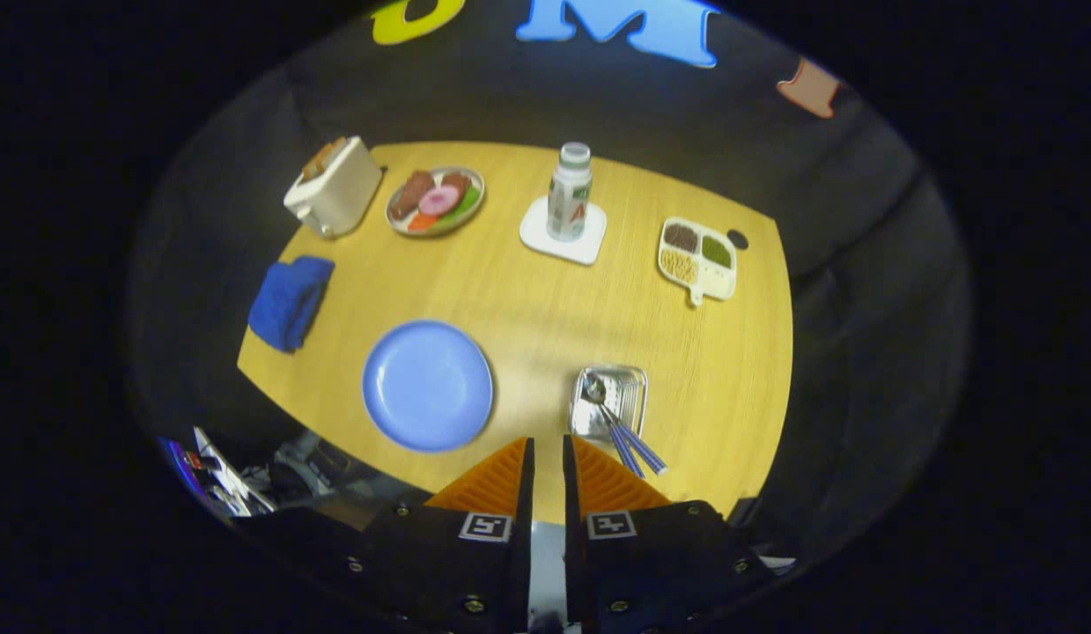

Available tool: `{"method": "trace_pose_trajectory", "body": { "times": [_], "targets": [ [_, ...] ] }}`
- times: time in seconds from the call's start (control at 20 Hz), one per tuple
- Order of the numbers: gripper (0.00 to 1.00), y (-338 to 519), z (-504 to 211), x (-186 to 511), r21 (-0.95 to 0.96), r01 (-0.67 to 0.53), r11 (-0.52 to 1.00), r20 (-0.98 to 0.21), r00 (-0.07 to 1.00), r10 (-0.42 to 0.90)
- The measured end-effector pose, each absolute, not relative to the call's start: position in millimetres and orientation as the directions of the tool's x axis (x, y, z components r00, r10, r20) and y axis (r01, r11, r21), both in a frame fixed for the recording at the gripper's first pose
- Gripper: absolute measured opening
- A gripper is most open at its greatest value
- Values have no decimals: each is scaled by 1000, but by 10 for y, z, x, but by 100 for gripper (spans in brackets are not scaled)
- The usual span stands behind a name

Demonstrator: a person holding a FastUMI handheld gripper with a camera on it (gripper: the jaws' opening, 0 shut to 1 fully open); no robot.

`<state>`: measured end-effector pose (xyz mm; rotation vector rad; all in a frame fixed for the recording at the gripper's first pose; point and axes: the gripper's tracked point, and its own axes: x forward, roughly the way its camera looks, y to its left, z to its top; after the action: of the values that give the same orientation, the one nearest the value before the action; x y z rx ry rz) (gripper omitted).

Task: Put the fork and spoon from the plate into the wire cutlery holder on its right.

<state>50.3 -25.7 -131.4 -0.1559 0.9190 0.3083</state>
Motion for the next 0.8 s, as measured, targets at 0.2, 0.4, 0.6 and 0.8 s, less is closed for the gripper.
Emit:
{"method": "trace_pose_trajectory", "body": {
  "times": [0.2, 0.4, 0.6, 0.8],
  "targets": [
    [16, -26, -499, 410, 34, -238, 971, -384, 893, 232],
    [16, 128, -64, 132, 0, -190, 982, -65, 980, 190],
    [16, 242, 3, -59, -136, -139, 981, 59, 987, 148],
    [22, 517, -171, -20, -84, -190, 978, 22, 981, 193]
  ]
}}
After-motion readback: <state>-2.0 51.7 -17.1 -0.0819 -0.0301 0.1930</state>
